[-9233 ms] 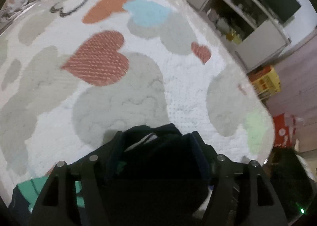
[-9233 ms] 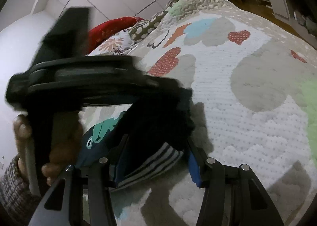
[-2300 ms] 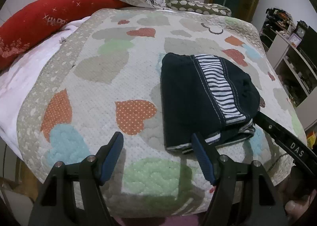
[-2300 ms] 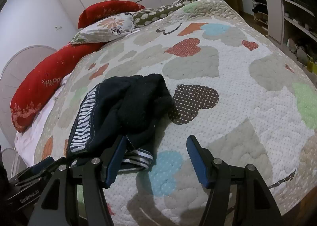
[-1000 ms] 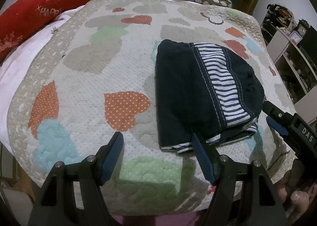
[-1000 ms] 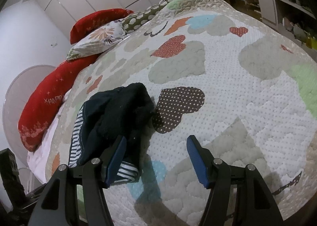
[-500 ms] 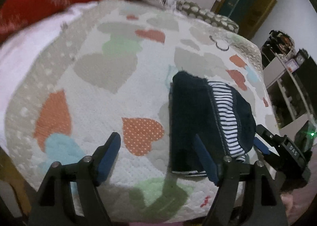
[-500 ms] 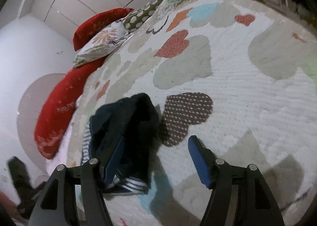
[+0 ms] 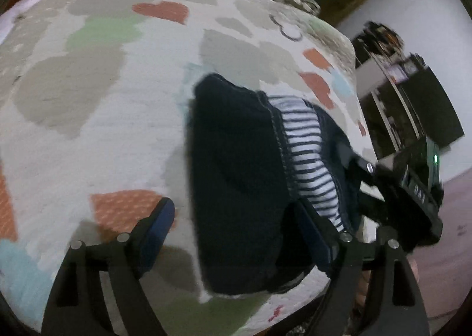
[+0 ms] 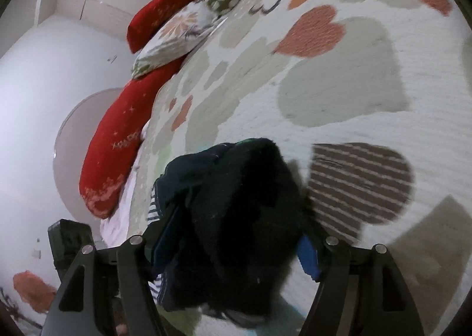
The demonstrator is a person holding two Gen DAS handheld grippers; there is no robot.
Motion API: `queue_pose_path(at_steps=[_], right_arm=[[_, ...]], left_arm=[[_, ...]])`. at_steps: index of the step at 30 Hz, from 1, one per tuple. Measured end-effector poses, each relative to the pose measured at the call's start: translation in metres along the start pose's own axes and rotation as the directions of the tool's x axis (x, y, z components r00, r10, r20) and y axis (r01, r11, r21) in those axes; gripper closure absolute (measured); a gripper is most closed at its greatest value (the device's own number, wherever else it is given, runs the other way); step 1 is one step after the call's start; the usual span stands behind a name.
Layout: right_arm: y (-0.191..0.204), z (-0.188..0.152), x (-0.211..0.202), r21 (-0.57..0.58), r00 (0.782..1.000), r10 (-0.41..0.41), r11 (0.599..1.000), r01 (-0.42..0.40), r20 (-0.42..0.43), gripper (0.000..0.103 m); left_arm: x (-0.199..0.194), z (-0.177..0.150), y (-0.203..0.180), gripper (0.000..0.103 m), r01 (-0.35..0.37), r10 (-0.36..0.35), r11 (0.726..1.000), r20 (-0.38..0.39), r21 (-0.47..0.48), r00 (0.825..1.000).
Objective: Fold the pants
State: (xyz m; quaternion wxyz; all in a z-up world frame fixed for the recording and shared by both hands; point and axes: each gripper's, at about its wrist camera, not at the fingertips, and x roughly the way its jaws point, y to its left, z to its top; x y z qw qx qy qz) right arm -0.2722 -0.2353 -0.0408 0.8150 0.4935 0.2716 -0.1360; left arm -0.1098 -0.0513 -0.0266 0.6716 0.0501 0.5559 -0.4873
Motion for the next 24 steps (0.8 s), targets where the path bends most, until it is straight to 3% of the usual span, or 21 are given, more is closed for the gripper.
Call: queue_pose_path(at_steps=[3, 4, 6, 9, 17, 24], right_arm=[[0.002, 0.004, 0.009, 0.004, 0.999, 0.034, 0.999, -0.034, -0.003, 0.030], [0.003, 0.005, 0.010, 0.005, 0.999, 0.045, 0.999, -0.045, -0.007, 0.036], [0.006, 0.005, 0.014, 0.013, 0.998, 0.067, 0.998, -0.067, -0.019, 0.047], [0.006, 0.007, 0.013, 0.024, 0.995, 0.096, 0.995, -0.096, -0.022, 0.058], [0.023, 0.034, 0.010, -0.010, 0.993, 0.120, 0.993, -0.120, -0.004, 0.060], [0.041, 0.074, 0.022, -0.056, 0.996, 0.081, 0.995, -0.079, 0.036, 0.060]], left_arm=[[0.004, 0.001, -0.006, 0.020, 0.021, -0.021, 1.000, 0.000, 0.005, 1.000], [0.003, 0.001, -0.007, 0.034, 0.039, -0.039, 0.999, -0.003, 0.010, 0.999], [0.002, 0.002, -0.015, 0.050, 0.078, -0.078, 0.997, -0.022, 0.028, 0.997], [0.000, 0.005, -0.022, 0.060, 0.075, -0.074, 0.996, -0.019, 0.053, 0.997], [-0.006, 0.039, -0.030, 0.061, 0.051, -0.052, 0.997, 0.016, 0.054, 0.999], [-0.002, 0.082, -0.033, 0.061, 0.016, -0.021, 0.997, 0.059, 0.079, 0.998]])
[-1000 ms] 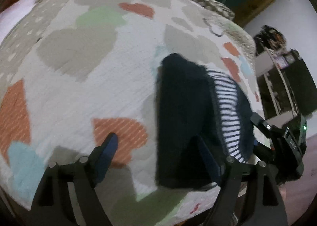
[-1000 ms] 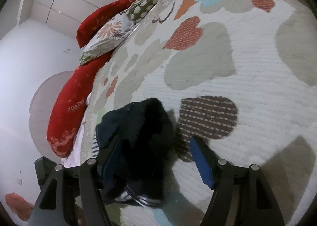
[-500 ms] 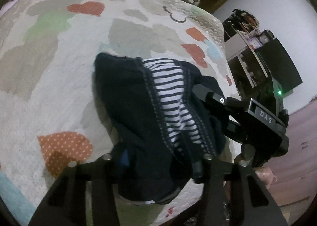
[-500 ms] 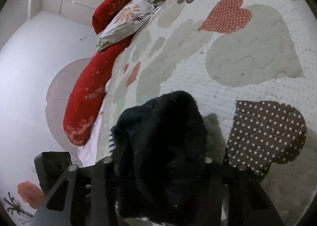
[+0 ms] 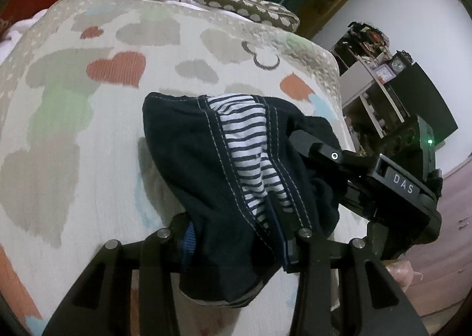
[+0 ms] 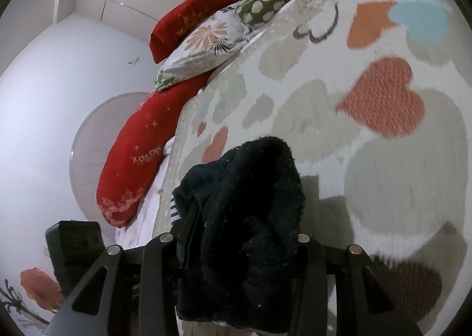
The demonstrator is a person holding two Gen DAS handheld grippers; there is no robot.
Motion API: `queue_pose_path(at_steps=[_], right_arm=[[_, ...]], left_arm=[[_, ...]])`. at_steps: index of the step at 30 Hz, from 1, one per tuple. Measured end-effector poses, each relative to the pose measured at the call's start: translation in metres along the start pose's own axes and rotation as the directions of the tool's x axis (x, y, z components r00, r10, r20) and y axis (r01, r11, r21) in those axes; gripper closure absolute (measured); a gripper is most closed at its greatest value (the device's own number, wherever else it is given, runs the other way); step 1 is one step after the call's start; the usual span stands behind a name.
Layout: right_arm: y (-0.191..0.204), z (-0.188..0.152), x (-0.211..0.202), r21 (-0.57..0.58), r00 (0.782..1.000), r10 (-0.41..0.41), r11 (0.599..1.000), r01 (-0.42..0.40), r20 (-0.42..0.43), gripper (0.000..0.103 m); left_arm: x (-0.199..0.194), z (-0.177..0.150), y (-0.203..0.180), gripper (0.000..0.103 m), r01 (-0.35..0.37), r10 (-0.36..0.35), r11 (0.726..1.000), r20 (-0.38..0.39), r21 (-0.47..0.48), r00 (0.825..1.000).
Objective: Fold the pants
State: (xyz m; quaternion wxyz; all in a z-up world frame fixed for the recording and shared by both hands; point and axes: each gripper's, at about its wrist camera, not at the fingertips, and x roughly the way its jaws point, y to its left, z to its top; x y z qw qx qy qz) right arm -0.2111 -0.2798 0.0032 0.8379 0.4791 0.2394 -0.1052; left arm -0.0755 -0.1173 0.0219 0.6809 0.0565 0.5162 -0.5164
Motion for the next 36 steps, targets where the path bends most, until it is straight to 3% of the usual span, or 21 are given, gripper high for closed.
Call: queue_pose_path(at_steps=[8, 11, 15, 19, 23, 27, 29, 32, 34, 36], right_arm=[[-0.019, 0.021, 0.027, -0.002, 0.995, -0.098, 0.995, 0.098, -0.001, 0.057], [-0.037, 0.016, 0.031, 0.028, 0.989, -0.145, 0.989, 0.145, -0.005, 0.046], [-0.040, 0.015, 0.020, 0.056, 0.990, -0.142, 0.988, 0.141, 0.005, 0.042], [-0.021, 0.017, -0.008, 0.015, 0.980, -0.182, 0.983, 0.181, 0.078, 0.042], [0.007, 0.007, -0.035, -0.045, 0.983, -0.119, 0.991, 0.127, 0.138, 0.040], [0.019, -0.015, -0.027, -0.070, 0.998, -0.006, 0.997, 0.011, 0.065, 0.040], [0.017, -0.024, -0.019, -0.063, 0.997, -0.060, 0.996, 0.063, 0.057, 0.041], [0.017, -0.035, -0.022, -0.068, 0.951, -0.271, 0.956, 0.284, 0.149, 0.041], [0.015, -0.038, -0.023, -0.063, 0.940, -0.305, 0.946, 0.317, 0.155, 0.041], [0.016, -0.040, -0.026, -0.061, 0.946, -0.291, 0.952, 0.301, 0.142, 0.041]], left_arm=[[0.031, 0.014, 0.021, 0.060, -0.111, 0.111, 0.994, -0.004, 0.001, 0.994], [0.033, 0.006, 0.026, 0.047, -0.137, 0.137, 0.990, -0.002, -0.012, 0.991], [0.020, 0.003, 0.025, 0.045, -0.163, 0.163, 0.987, 0.005, -0.014, 0.987], [0.003, -0.002, 0.026, 0.045, -0.227, 0.227, 0.974, 0.026, -0.013, 0.973], [-0.013, -0.014, 0.031, 0.044, -0.261, 0.262, 0.965, 0.037, -0.029, 0.964], [-0.022, -0.029, 0.032, 0.044, -0.279, 0.281, 0.959, 0.040, -0.047, 0.959], [-0.026, -0.037, 0.032, 0.043, -0.292, 0.294, 0.955, 0.038, -0.052, 0.955], [-0.034, -0.050, 0.031, 0.043, -0.306, 0.308, 0.951, 0.042, -0.043, 0.950], [-0.039, -0.057, 0.030, 0.043, -0.322, 0.324, 0.946, 0.052, -0.038, 0.945], [-0.042, -0.061, 0.028, 0.043, -0.332, 0.334, 0.942, 0.063, -0.042, 0.940]])
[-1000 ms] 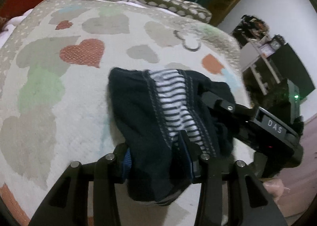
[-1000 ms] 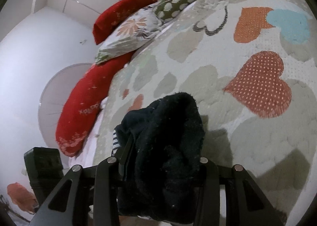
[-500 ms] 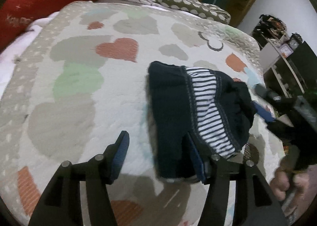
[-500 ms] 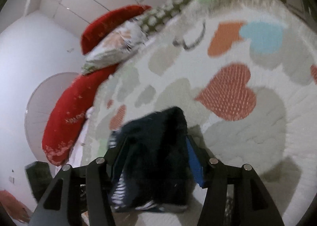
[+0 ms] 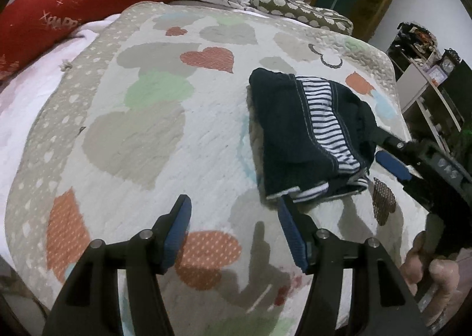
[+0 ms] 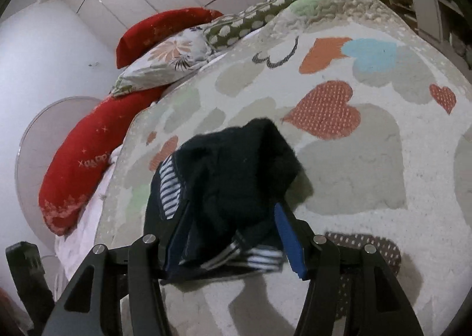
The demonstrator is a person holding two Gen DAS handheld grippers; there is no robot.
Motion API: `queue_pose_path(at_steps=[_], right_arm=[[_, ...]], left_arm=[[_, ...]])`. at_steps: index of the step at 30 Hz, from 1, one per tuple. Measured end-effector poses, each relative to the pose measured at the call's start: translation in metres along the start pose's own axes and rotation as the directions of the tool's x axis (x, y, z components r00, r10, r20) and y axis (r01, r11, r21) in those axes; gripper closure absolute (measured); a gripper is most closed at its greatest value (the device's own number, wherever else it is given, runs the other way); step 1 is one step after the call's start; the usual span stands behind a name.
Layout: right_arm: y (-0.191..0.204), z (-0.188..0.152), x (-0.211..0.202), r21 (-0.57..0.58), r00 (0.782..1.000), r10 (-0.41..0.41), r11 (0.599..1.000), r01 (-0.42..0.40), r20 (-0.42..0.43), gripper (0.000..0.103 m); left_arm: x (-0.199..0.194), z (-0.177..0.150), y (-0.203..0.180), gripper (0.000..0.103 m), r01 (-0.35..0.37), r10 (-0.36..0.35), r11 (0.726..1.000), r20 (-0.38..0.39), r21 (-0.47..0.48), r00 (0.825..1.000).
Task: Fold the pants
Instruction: 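Release the pants and lift both grippers away from the folded bundle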
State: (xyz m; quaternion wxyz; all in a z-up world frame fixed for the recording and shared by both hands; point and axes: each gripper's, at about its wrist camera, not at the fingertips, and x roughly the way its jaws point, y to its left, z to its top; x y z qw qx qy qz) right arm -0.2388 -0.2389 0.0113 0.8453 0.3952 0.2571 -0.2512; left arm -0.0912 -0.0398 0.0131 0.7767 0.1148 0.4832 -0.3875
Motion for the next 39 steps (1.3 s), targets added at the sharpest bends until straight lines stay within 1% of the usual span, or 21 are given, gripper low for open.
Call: queue_pose_path(at_steps=[2, 4, 5, 7, 9, 12, 14, 16, 17, 19, 20, 22, 24, 26, 29, 30, 31, 33, 34, 35, 39], right_arm=[[0.006, -0.002, -0.009, -0.018, 0.999, 0.044, 0.999, -0.043, 0.022, 0.041], [0.015, -0.007, -0.015, -0.047, 0.994, 0.103, 0.994, -0.101, 0.039, 0.041], [0.020, -0.010, -0.016, -0.060, 0.990, 0.138, 0.989, -0.136, 0.032, 0.041], [0.023, -0.015, -0.010, -0.071, 0.985, 0.173, 0.982, -0.172, 0.001, 0.041], [0.020, -0.019, 0.002, -0.062, 0.985, 0.171, 0.983, -0.173, -0.038, 0.041], [0.003, -0.021, 0.029, -0.001, 0.988, 0.107, 0.994, -0.108, -0.107, 0.044], [-0.005, -0.024, 0.024, 0.039, 0.987, 0.136, 0.990, -0.133, -0.090, 0.044], [-0.004, -0.025, 0.015, 0.036, 0.988, 0.134, 0.991, -0.131, -0.082, 0.043], [-0.002, -0.026, 0.008, 0.021, 0.989, 0.128, 0.992, -0.126, -0.071, 0.043], [0.001, -0.029, -0.002, -0.005, 0.993, 0.103, 0.995, -0.103, -0.050, 0.043], [0.002, -0.031, -0.008, -0.016, 0.995, 0.090, 0.996, -0.091, -0.042, 0.043], [0.002, -0.037, -0.018, -0.032, 0.998, 0.066, 0.997, -0.067, -0.020, 0.043], [0.001, -0.044, -0.028, -0.047, 0.999, 0.038, 0.998, -0.038, 0.003, 0.043], [-0.001, -0.052, -0.038, -0.052, 1.000, 0.015, 0.999, -0.014, 0.020, 0.042], [-0.004, -0.062, -0.045, -0.056, 0.999, -0.026, 0.998, 0.028, 0.034, 0.041], [-0.005, -0.064, -0.046, -0.059, 0.999, -0.038, 0.997, 0.040, 0.035, 0.041], [-0.005, -0.066, -0.048, -0.062, 0.998, -0.050, 0.997, 0.052, 0.036, 0.041], [-0.005, -0.068, -0.048, -0.066, 0.997, -0.063, 0.996, 0.066, 0.036, 0.041], [-0.005, -0.069, -0.048, -0.068, 0.997, -0.066, 0.995, 0.069, 0.034, 0.040], [-0.004, -0.070, -0.048, -0.069, 0.997, -0.066, 0.995, 0.068, 0.031, 0.040], [0.002, -0.073, -0.046, -0.084, 0.998, -0.068, 0.994, 0.069, 0.019, 0.040]], left_arm=[[-0.005, -0.004, 0.001, 0.042, -0.013, 0.013, 1.000, 0.018, -0.007, 1.000], [-0.009, -0.008, 0.001, 0.037, -0.030, 0.030, 0.999, 0.035, -0.012, 0.999], [-0.013, -0.010, 0.003, 0.036, -0.042, 0.043, 0.999, 0.048, -0.016, 0.998], [-0.017, -0.014, 0.005, 0.036, -0.059, 0.060, 0.998, 0.063, -0.021, 0.996], [-0.021, -0.016, 0.007, 0.036, -0.068, 0.070, 0.997, 0.072, -0.026, 0.995], [-0.027, -0.020, 0.011, 0.036, -0.067, 0.070, 0.997, 0.078, -0.038, 0.994], [-0.032, -0.021, 0.014, 0.034, -0.069, 0.073, 0.997, 0.089, -0.045, 0.993], [-0.037, -0.022, 0.014, 0.032, -0.080, 0.085, 0.996, 0.115, -0.048, 0.990], [-0.041, -0.023, 0.013, 0.032, -0.096, 0.102, 0.994, 0.144, -0.046, 0.984], [-0.050, -0.026, 0.010, 0.026, -0.127, 0.132, 0.991, 0.193, -0.039, 0.972], [-0.053, -0.027, 0.009, 0.025, -0.138, 0.143, 0.990, 0.212, -0.038, 0.967], [-0.063, -0.030, 0.006, 0.023, -0.173, 0.177, 0.984, 0.275, -0.039, 0.945], [-0.074, -0.034, 0.003, 0.019, -0.213, 0.214, 0.976, 0.339, -0.041, 0.916], [-0.083, -0.036, 0.001, 0.014, -0.235, 0.235, 0.971, 0.388, -0.050, 0.891], [-0.098, -0.041, 0.002, 0.004, -0.237, 0.249, 0.968, 0.469, -0.085, 0.847], [-0.102, -0.042, 0.002, 0.000, -0.242, 0.256, 0.966, 0.485, -0.094, 0.836], [-0.106, -0.044, 0.001, 0.000, -0.256, 0.272, 0.961, 0.509, -0.104, 0.816], [-0.111, -0.045, -0.001, 0.000, -0.280, 0.288, 0.955, 0.526, -0.096, 0.800], [-0.111, -0.045, -0.002, 0.000, -0.288, 0.289, 0.954, 0.528, -0.087, 0.799], [-0.112, -0.045, -0.003, 0.000, -0.287, 0.283, 0.955, 0.526, -0.076, 0.802], [-0.109, -0.046, -0.007, 0.000, -0.269, 0.250, 0.962, 0.499, -0.035, 0.830]])
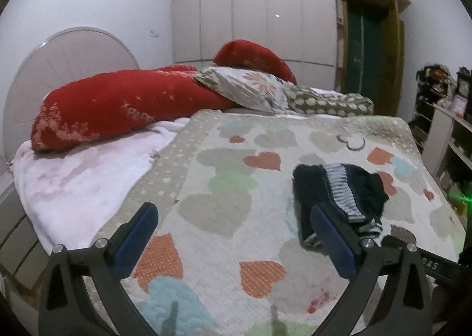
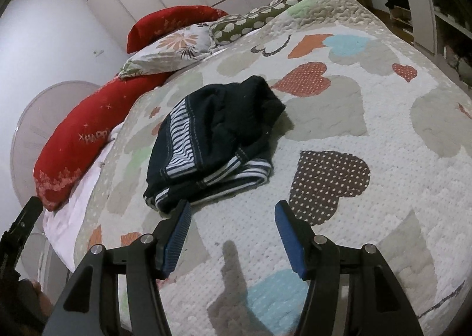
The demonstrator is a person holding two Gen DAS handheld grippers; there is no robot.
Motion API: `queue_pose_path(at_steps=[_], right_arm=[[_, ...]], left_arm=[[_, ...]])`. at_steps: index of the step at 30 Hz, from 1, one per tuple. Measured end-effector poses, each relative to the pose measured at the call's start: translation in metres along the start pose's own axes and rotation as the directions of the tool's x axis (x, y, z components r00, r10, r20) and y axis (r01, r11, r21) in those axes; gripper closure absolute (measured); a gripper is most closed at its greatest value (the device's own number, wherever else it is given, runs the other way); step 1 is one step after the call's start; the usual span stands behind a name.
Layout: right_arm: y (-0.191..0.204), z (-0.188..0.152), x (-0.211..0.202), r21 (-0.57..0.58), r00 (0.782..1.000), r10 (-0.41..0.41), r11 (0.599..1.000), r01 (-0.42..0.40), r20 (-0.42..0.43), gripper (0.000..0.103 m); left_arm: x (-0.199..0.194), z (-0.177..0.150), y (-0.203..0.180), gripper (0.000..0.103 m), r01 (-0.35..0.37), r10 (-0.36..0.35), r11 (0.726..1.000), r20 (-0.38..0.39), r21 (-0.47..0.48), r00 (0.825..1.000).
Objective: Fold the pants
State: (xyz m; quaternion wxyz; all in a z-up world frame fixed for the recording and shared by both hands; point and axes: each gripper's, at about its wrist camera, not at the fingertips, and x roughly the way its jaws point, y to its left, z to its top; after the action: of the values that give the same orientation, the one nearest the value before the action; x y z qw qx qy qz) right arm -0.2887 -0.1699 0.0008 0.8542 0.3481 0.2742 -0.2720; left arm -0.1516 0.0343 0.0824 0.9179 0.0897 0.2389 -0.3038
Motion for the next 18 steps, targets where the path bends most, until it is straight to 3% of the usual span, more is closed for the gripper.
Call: queue_pose_path(at_steps=[7, 13, 18], right_arm=[[0.010, -0.006, 0.004, -0.065, 0.998, -0.060, 0.996, 0.059, -0.008, 0.039], [0.022, -0.013, 0.008, -0.150, 0.992, -0.128, 0.981, 0.126, -0.005, 0.038], [0.036, -0.020, 0.011, -0.223, 0.987, -0.159, 0.963, 0.154, -0.004, 0.037]], left_arm=[[0.019, -0.010, -0.003, 0.000, 0.069, -0.070, 0.998, -0.128, -0.013, 0.989], [0.048, -0.024, 0.006, 0.000, 0.092, -0.116, 0.991, -0.284, -0.097, 0.952], [0.058, -0.035, 0.005, 0.000, 0.074, -0.098, 0.994, -0.347, -0.081, 0.933]])
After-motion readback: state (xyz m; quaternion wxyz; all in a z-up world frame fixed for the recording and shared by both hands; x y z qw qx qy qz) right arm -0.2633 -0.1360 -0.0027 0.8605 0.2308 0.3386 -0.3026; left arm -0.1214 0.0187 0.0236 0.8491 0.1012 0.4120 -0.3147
